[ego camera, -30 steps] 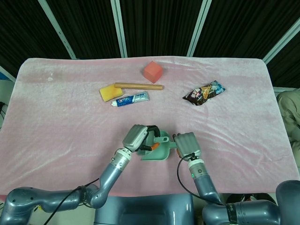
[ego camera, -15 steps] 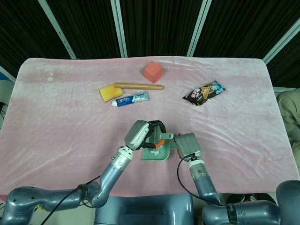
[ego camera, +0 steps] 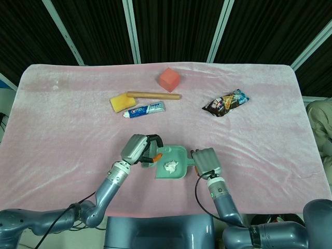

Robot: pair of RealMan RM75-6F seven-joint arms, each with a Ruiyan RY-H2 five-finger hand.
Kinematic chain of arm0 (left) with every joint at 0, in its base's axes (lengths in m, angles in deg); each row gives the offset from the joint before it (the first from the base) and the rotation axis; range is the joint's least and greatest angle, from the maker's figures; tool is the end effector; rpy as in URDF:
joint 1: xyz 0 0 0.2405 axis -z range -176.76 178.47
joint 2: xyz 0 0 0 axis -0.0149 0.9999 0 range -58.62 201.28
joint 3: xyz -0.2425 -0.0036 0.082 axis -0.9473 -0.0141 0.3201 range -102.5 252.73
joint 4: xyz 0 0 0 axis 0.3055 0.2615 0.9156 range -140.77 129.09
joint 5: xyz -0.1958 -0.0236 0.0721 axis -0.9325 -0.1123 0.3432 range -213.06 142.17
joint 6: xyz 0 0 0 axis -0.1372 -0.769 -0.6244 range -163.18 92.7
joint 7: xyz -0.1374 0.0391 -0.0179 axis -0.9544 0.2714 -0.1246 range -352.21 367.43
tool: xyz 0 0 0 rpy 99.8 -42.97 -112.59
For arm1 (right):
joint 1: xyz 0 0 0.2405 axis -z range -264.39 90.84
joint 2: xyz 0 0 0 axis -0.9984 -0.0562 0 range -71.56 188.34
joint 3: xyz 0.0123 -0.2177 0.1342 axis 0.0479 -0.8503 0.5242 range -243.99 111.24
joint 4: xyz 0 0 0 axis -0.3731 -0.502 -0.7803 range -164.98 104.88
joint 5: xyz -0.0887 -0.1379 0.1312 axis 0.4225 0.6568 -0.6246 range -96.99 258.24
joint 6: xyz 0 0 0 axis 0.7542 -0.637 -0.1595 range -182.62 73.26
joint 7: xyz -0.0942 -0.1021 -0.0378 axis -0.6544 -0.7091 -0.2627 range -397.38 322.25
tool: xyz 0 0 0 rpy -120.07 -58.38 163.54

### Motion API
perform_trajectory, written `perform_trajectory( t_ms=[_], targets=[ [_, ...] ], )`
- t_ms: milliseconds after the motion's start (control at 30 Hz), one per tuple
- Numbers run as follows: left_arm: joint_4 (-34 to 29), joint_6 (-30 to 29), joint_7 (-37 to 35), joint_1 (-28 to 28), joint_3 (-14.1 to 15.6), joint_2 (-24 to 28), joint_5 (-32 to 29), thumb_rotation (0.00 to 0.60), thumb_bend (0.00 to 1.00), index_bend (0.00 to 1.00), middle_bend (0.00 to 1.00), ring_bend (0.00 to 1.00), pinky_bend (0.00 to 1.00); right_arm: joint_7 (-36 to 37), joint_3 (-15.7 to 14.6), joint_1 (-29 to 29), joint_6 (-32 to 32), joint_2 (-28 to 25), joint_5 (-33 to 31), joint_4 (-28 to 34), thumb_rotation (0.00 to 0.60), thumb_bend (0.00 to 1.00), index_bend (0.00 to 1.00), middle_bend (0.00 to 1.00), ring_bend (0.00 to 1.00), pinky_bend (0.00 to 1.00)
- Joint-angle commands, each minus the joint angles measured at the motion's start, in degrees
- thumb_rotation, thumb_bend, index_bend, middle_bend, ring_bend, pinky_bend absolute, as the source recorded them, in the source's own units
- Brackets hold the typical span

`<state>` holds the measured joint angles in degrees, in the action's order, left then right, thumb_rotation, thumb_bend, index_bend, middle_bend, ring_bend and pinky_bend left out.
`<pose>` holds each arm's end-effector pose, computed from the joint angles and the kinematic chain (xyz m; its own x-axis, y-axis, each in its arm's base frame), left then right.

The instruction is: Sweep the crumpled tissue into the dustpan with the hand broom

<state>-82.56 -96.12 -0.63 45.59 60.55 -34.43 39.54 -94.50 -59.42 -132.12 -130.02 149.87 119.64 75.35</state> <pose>-0.0674 0.3262 -0.0726 -0.0966 0.3596 0.9281 0.8825 -0.4002 0.2469 -0.1178 -0.2888 -0.0208 0.6412 -0.2866 0.7118 -0.7673 -0.2550 0.5884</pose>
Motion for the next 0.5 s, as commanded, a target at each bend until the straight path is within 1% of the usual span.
perform_trajectory(
  t_ms=[33,233,367,500],
  targets=[
    [1.23,0.84,-0.38,0.50,0.07,-1.31,-0.35,0.600,0.40,0.60,0.65,0.90,0.99,0.21,0.00,0.05,0.10,-0.14,-0.07,-0.13,0.600,0.52,0.68,0.64,0.73,0.78],
    [3.18,2.03,-1.19,1.89,0.10,-4.68,0.07,0.600,0.40,0.60,0.65,0.90,0.99,0.68,-0.05,0.16,0.47,-0.47,-0.26,-0.32,0.600,0.52,0.68,0.64,0.73,0.78],
    [3.76,0.91,-3.07,3.25,-0.66,-7.05,2.35,0.600,0.40,0.60,0.65,0.90,0.99,0.68,-0.22,0.13,0.48,-0.58,0.09,0.03,0.600,0.52,0.68,0.64,0.73,0.78],
    [4.41,0.09,-3.77,5.24,-2.16,-9.20,4.16,0.600,0.40,0.60,0.65,0.90,0.99,0.56,-0.18,0.03,0.25,-0.64,0.42,0.58,0.600,0.52,0.68,0.64,0.73,0.78]
  ],
)
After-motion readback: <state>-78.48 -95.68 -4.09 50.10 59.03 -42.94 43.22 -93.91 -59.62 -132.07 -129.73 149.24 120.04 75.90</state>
